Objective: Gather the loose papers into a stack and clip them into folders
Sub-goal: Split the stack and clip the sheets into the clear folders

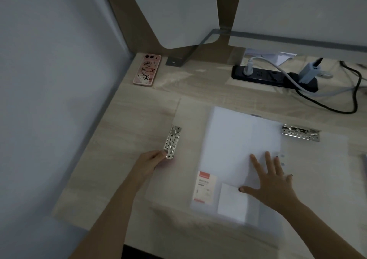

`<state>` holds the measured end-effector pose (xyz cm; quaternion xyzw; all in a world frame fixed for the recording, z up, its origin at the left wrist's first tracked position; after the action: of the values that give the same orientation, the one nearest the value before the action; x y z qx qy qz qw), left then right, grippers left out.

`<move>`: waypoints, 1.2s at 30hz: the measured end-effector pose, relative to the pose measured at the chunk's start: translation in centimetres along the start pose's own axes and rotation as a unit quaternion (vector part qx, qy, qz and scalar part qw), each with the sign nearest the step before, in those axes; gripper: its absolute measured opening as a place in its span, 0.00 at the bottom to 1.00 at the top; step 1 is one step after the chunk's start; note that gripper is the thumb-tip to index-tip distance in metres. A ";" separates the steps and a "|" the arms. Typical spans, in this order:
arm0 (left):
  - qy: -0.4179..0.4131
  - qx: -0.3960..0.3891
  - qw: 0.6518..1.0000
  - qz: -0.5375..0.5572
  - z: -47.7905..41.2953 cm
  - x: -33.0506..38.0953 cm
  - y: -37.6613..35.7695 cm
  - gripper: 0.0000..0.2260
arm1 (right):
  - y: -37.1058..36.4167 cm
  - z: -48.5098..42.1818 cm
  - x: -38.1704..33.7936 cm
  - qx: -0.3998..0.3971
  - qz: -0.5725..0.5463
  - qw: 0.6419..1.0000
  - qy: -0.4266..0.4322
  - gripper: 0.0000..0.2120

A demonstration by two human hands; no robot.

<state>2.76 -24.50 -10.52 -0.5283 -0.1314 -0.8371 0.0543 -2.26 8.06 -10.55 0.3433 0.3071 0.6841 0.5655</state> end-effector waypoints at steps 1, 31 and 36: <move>-0.014 0.007 1.000 -0.018 -0.1 0.1 -0.1 0.07 | 0.0 0.0 0.0 -0.001 0.000 1.000 0.000 0.48; 0.054 0.065 0.995 0.046 -3.4 3.0 -2.2 0.11 | 0.3 1.0 0.1 -0.024 0.023 0.999 0.021 0.58; 0.000 0.114 0.993 0.015 -2.7 2.6 -1.8 0.06 | 0.0 1.4 0.3 0.010 -0.033 0.999 0.040 0.48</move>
<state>-1.13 -23.36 -9.60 -0.5203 -0.2177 -0.8160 0.1269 -1.16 8.39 -9.74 0.3110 0.3469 0.6755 0.5714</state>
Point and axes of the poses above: each hand's wrist, its own z-axis away from the middle knuckle, its own y-axis out of the back of the hand, x = y × z, the point moved 8 cm from there along -z, towards the middle knuckle, and after that the axes turned 7 degrees about -y, right-handed, at the moved point
